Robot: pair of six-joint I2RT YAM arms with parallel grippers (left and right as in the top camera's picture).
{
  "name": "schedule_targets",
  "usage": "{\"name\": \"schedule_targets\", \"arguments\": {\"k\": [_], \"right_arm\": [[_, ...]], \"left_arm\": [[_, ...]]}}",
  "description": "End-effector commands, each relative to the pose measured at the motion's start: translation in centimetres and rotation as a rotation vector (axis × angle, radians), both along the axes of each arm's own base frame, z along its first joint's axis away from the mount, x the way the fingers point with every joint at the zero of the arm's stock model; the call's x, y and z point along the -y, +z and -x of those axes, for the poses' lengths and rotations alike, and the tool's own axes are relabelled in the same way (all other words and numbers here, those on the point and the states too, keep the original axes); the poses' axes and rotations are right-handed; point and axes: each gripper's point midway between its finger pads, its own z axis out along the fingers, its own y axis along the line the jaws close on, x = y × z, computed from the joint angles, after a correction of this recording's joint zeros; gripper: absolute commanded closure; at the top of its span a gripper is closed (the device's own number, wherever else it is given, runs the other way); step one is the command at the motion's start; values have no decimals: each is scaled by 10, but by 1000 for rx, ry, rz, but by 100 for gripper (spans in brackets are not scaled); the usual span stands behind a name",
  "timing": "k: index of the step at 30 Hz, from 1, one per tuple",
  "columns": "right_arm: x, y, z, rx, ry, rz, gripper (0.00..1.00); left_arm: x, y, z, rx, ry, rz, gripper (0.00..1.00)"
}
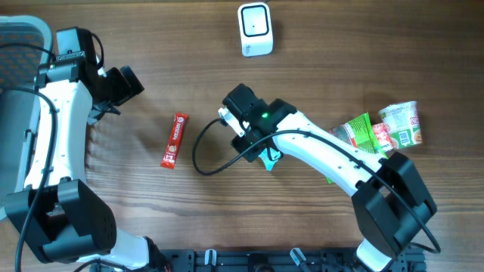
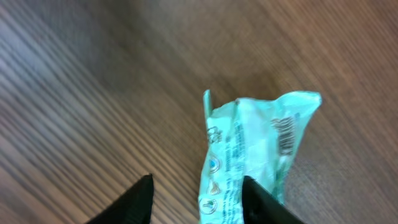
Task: Scan the item barcode
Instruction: 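Place the green bag near the cup noodles and release, then grasp the mint-green wrapped snack with the right gripper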
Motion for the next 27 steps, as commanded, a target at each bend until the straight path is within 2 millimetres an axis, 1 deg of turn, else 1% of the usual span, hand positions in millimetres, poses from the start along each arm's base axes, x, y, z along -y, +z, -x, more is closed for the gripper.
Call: {"name": "schedule_targets", "arguments": {"k": [1,2,3,6,8,9,11,12,13,14,15,16,17,18,19,20,21,22,23,24,25,26,27], "right_arm": [[8,26,-27,49,-193,-70,92],[15,23,-29,33,-227,-62,96],[21,21,-29,15,-245,-55,96],[24,9,-22,-24,-252,-58,96],[30,-10,-15,-43,-253,-40,96],[31,-16,-12,-50,-252,-37,96],[31,-43,3,-121,-240,-43,96],[37,-58,11,-147,-240,-16,95],[42,-69,15,-158,-242,7,72],[47,-74,17,-157,-236,28,70],[48,-75,19,-158,-196,38,56],[48,-72,20,-156,-167,43,40],[45,-65,15,-144,-166,32,30],[36,-52,8,-124,-147,-1,27],[20,-34,0,-107,-95,-64,23],[7,-10,-8,-85,-73,-118,22],[2,6,-14,-65,-72,-136,22],[-1,20,-19,-48,-71,-148,22],[-4,34,-23,-24,-69,-167,26],[-5,42,-25,-7,-67,-180,31],[-2,43,-27,5,-78,-167,54],[6,39,-31,14,-134,-137,82],[16,34,-36,21,-208,-108,96]], "left_arm": [[-2,4,-1,11,-2,-10,0],[-2,4,-1,11,-2,-10,0],[-2,4,-1,11,-2,-10,0],[-2,4,-1,11,-2,-10,0],[-2,4,-1,11,-2,-10,0],[-2,4,-1,11,-2,-10,0],[-2,4,-1,11,-2,-10,0],[-2,4,-1,11,-2,-10,0],[-2,4,-1,11,-2,-10,0],[-2,4,-1,11,-2,-10,0],[-2,4,-1,11,-2,-10,0],[-2,4,-1,11,-2,-10,0],[-2,4,-1,11,-2,-10,0],[-2,4,-1,11,-2,-10,0],[-2,4,-1,11,-2,-10,0],[-2,4,-1,11,-2,-10,0],[-2,4,-1,11,-2,-10,0],[-2,4,-1,11,-2,-9,0],[-2,4,-1,11,-2,-10,0],[-2,4,-1,11,-2,-10,0],[-2,4,-1,11,-2,-10,0],[-2,4,-1,11,-2,-10,0],[-2,4,-1,11,-2,-10,0]]}}
